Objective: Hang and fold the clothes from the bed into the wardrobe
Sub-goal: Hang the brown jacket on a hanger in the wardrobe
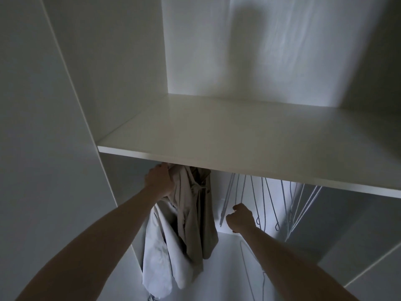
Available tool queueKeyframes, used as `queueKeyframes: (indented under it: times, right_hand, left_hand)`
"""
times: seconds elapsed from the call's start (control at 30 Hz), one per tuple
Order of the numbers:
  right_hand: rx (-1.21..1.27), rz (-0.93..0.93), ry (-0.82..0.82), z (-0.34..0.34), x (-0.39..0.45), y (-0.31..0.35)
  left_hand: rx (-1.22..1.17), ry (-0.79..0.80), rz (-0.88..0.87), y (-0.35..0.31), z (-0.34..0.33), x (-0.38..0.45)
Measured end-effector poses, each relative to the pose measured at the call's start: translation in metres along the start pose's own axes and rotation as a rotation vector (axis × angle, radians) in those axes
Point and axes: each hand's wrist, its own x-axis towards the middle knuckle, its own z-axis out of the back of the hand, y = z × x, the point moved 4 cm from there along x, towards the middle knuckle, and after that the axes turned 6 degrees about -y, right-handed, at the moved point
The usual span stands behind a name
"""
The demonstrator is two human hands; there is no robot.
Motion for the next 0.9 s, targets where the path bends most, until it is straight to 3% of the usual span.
queueKeyframes:
  times: [0.23, 0.4, 0.63, 0.9]
  right_hand:
    - [0.017, 0.079, 0.001, -0.006, -0.028, 0.008]
    - [0.112, 0.122, -0.062, -0.004, -0.082, 0.014]
    - [0.365, 0.068, -0.351, 0.014, -0.221, -0.029]
    - [0.325, -0.119, -0.495, 0.052, -0.408, -0.107]
  left_hand:
    - [0.114, -0.157, -0.149, 0.007, 0.019, -0.035]
    - [-0.086, -0.252, -0.379, -0.005, 0.038, -0.108]
    - [-0.604, -0.057, -0.492, -0.017, 0.029, -0.214]
    - [-0.674, 0.295, -0.7, -0.043, 0.022, -0.346]
